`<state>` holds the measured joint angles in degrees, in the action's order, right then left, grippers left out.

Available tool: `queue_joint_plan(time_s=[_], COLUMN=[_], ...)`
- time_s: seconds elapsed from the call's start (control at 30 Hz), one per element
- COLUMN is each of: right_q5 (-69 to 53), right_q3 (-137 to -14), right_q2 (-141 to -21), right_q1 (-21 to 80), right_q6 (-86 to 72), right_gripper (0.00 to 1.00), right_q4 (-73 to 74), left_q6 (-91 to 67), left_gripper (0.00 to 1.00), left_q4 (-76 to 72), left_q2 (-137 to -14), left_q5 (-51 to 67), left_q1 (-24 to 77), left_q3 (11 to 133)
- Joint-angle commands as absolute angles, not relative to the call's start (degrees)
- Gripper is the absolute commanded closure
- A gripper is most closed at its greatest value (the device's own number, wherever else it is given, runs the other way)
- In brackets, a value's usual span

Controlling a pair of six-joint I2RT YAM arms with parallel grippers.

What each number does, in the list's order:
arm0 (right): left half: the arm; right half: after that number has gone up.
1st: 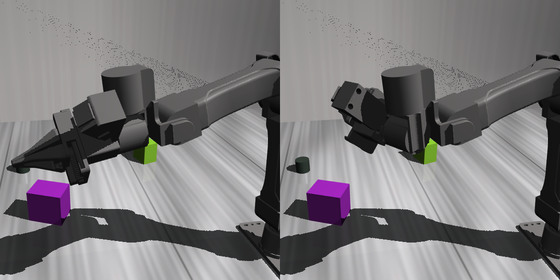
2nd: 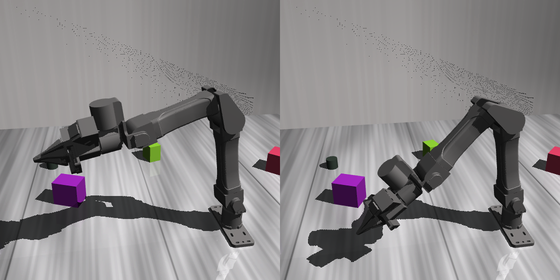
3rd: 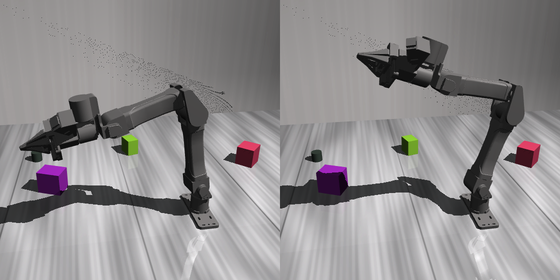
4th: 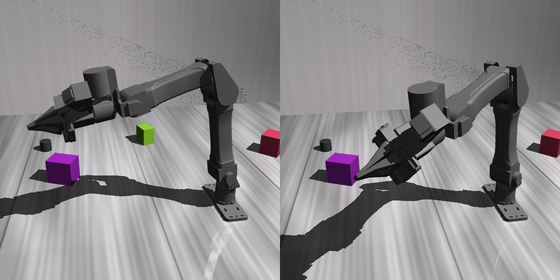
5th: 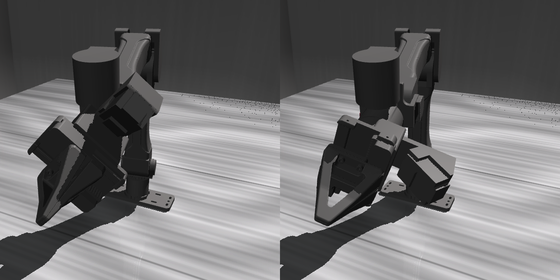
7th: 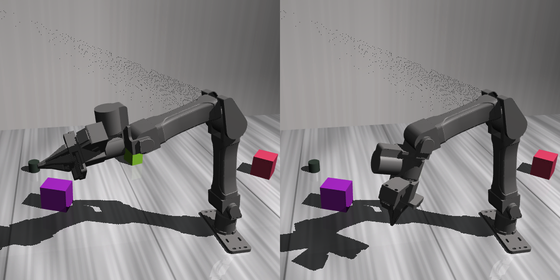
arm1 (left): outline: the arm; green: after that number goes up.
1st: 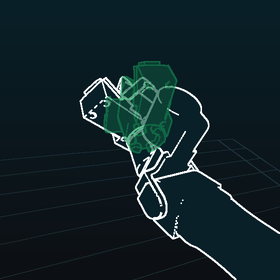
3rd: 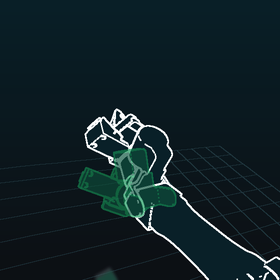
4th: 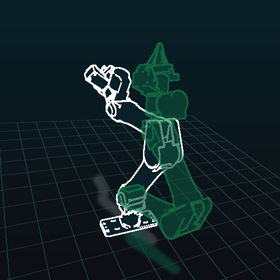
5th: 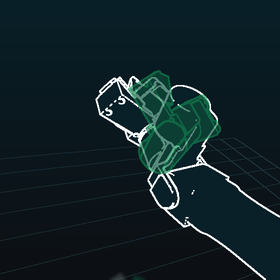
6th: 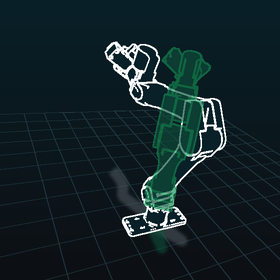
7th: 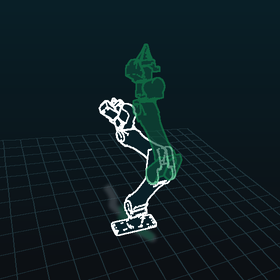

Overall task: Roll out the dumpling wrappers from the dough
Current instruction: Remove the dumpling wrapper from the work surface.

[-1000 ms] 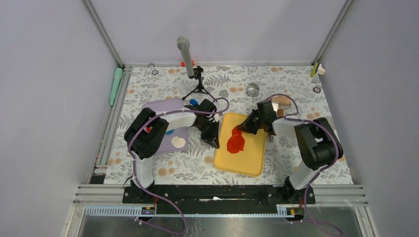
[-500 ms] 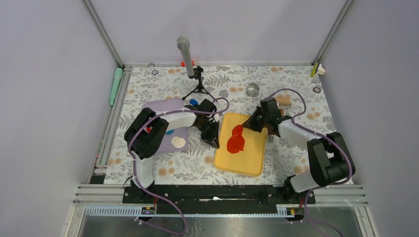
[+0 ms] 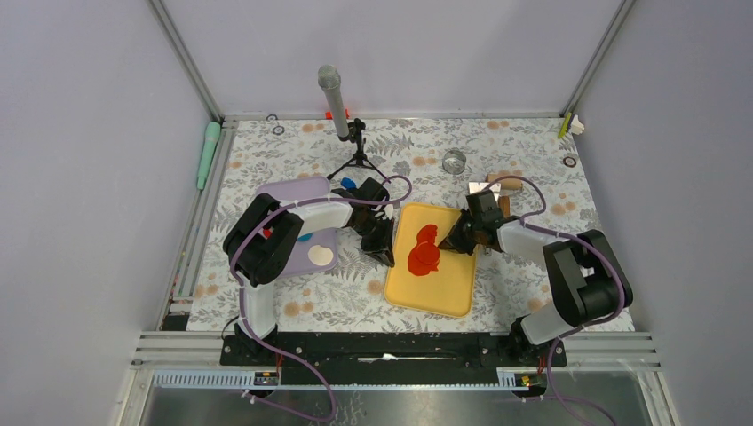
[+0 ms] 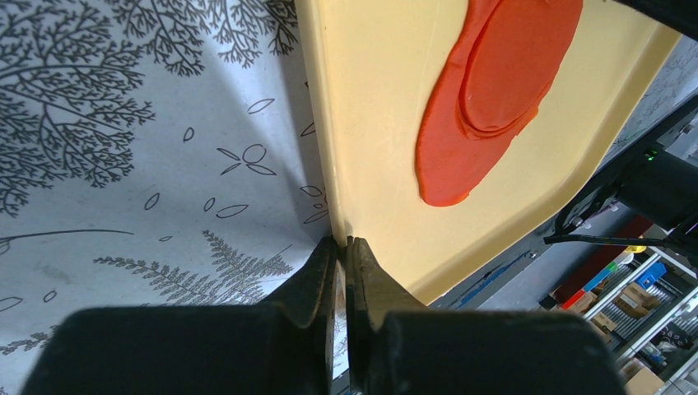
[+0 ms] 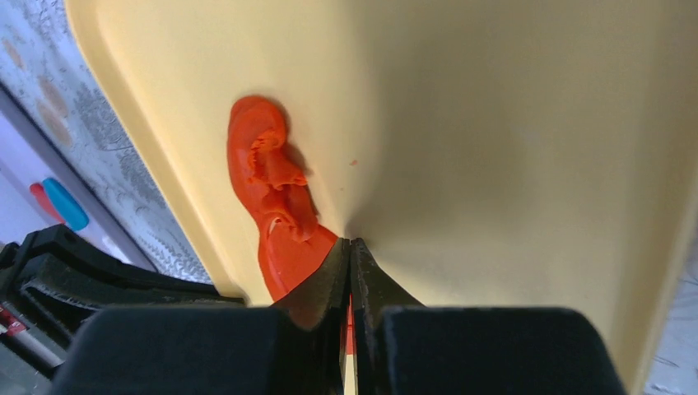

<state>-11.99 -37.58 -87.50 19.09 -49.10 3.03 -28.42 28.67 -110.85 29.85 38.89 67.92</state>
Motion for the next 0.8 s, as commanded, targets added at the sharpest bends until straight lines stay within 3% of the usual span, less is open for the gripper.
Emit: queue_joint_plan(time_s=[0.0, 0.77], right_q5=[-15.93, -14.42], right_q3=[-37.37, -45.22], right_q2=[-90.61, -99.2], right_q1=[19.65, 21.34], right_q6=[-48.24, -50.63], right_gripper=[0.95, 0.97], right_q4=[0.7, -6.01], left_q6=[-27.07, -26.2], left_gripper=[1.0, 1.0], left_q4=[29.97, 29.93], left_q2=[-113.81, -113.83], left_q5=[29.42, 30.51], left_q1=[40.34, 40.74], left_q3=[67.84, 68.0])
